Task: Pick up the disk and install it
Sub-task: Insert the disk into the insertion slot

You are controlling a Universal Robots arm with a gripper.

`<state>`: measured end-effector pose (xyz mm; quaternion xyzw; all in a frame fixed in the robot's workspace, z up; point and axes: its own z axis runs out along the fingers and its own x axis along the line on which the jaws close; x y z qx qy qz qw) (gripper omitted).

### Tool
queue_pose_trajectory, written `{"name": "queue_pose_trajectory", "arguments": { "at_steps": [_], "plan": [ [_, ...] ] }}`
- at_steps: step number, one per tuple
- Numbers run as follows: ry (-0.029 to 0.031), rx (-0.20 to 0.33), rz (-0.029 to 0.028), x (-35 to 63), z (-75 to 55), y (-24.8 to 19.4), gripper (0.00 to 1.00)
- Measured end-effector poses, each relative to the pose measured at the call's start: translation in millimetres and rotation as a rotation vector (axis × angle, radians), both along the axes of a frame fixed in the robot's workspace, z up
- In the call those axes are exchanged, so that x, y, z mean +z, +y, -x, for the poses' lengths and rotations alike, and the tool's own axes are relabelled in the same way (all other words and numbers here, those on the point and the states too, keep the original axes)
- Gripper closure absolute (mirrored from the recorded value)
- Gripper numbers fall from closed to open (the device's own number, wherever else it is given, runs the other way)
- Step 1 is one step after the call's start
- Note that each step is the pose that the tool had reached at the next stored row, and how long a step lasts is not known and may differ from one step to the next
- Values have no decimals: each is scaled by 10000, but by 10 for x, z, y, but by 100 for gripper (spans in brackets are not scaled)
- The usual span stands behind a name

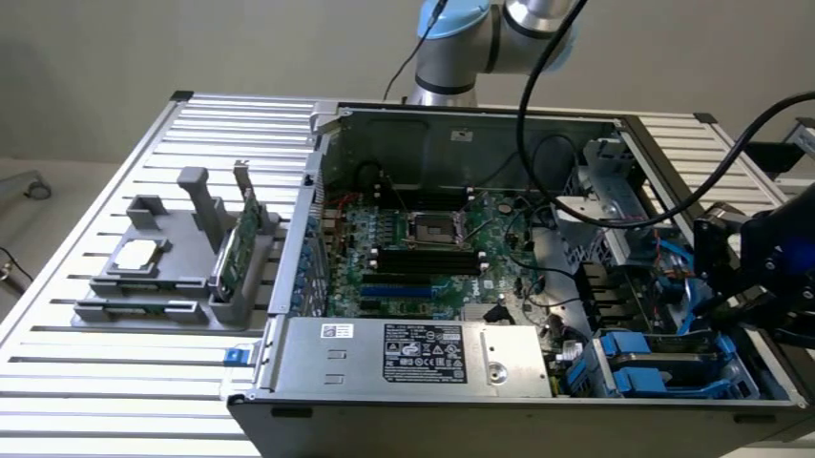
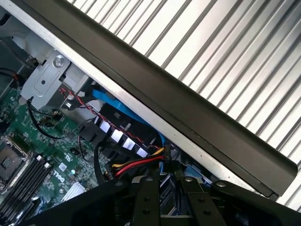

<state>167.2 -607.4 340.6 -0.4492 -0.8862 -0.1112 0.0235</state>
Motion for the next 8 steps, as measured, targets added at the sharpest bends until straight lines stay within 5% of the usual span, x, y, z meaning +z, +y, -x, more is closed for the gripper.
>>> {"name": "queue_pose_trajectory", "arguments": {
  "at_steps": [8],
  "plan": [
    [0, 1, 5, 4, 0, -36, 77]
  ]
}}
